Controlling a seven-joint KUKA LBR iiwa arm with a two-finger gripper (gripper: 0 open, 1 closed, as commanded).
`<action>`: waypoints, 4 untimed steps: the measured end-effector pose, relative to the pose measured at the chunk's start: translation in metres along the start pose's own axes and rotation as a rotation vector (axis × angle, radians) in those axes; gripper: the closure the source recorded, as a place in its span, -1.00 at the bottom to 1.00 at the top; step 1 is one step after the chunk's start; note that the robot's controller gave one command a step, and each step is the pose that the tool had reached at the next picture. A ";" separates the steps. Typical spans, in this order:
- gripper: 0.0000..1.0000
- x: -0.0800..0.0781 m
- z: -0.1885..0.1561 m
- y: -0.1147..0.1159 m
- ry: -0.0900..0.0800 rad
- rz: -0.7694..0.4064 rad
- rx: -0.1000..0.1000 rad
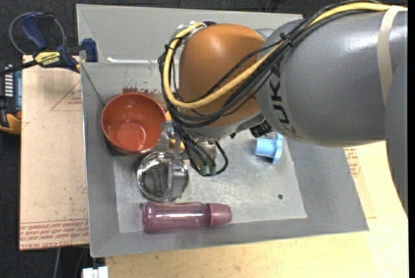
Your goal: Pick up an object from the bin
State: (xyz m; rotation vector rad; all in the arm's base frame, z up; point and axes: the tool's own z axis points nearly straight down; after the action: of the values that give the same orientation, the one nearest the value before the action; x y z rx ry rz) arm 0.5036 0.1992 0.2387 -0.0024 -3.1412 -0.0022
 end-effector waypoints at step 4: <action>-1.00 -0.077 0.049 -0.003 -0.008 -0.109 0.001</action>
Offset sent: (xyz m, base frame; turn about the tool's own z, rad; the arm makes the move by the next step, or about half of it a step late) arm 0.0117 0.0537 -0.0591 -0.1359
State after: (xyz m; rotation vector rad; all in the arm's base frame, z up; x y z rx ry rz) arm 0.5804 0.1962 0.1897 0.1687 -3.1449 -0.0002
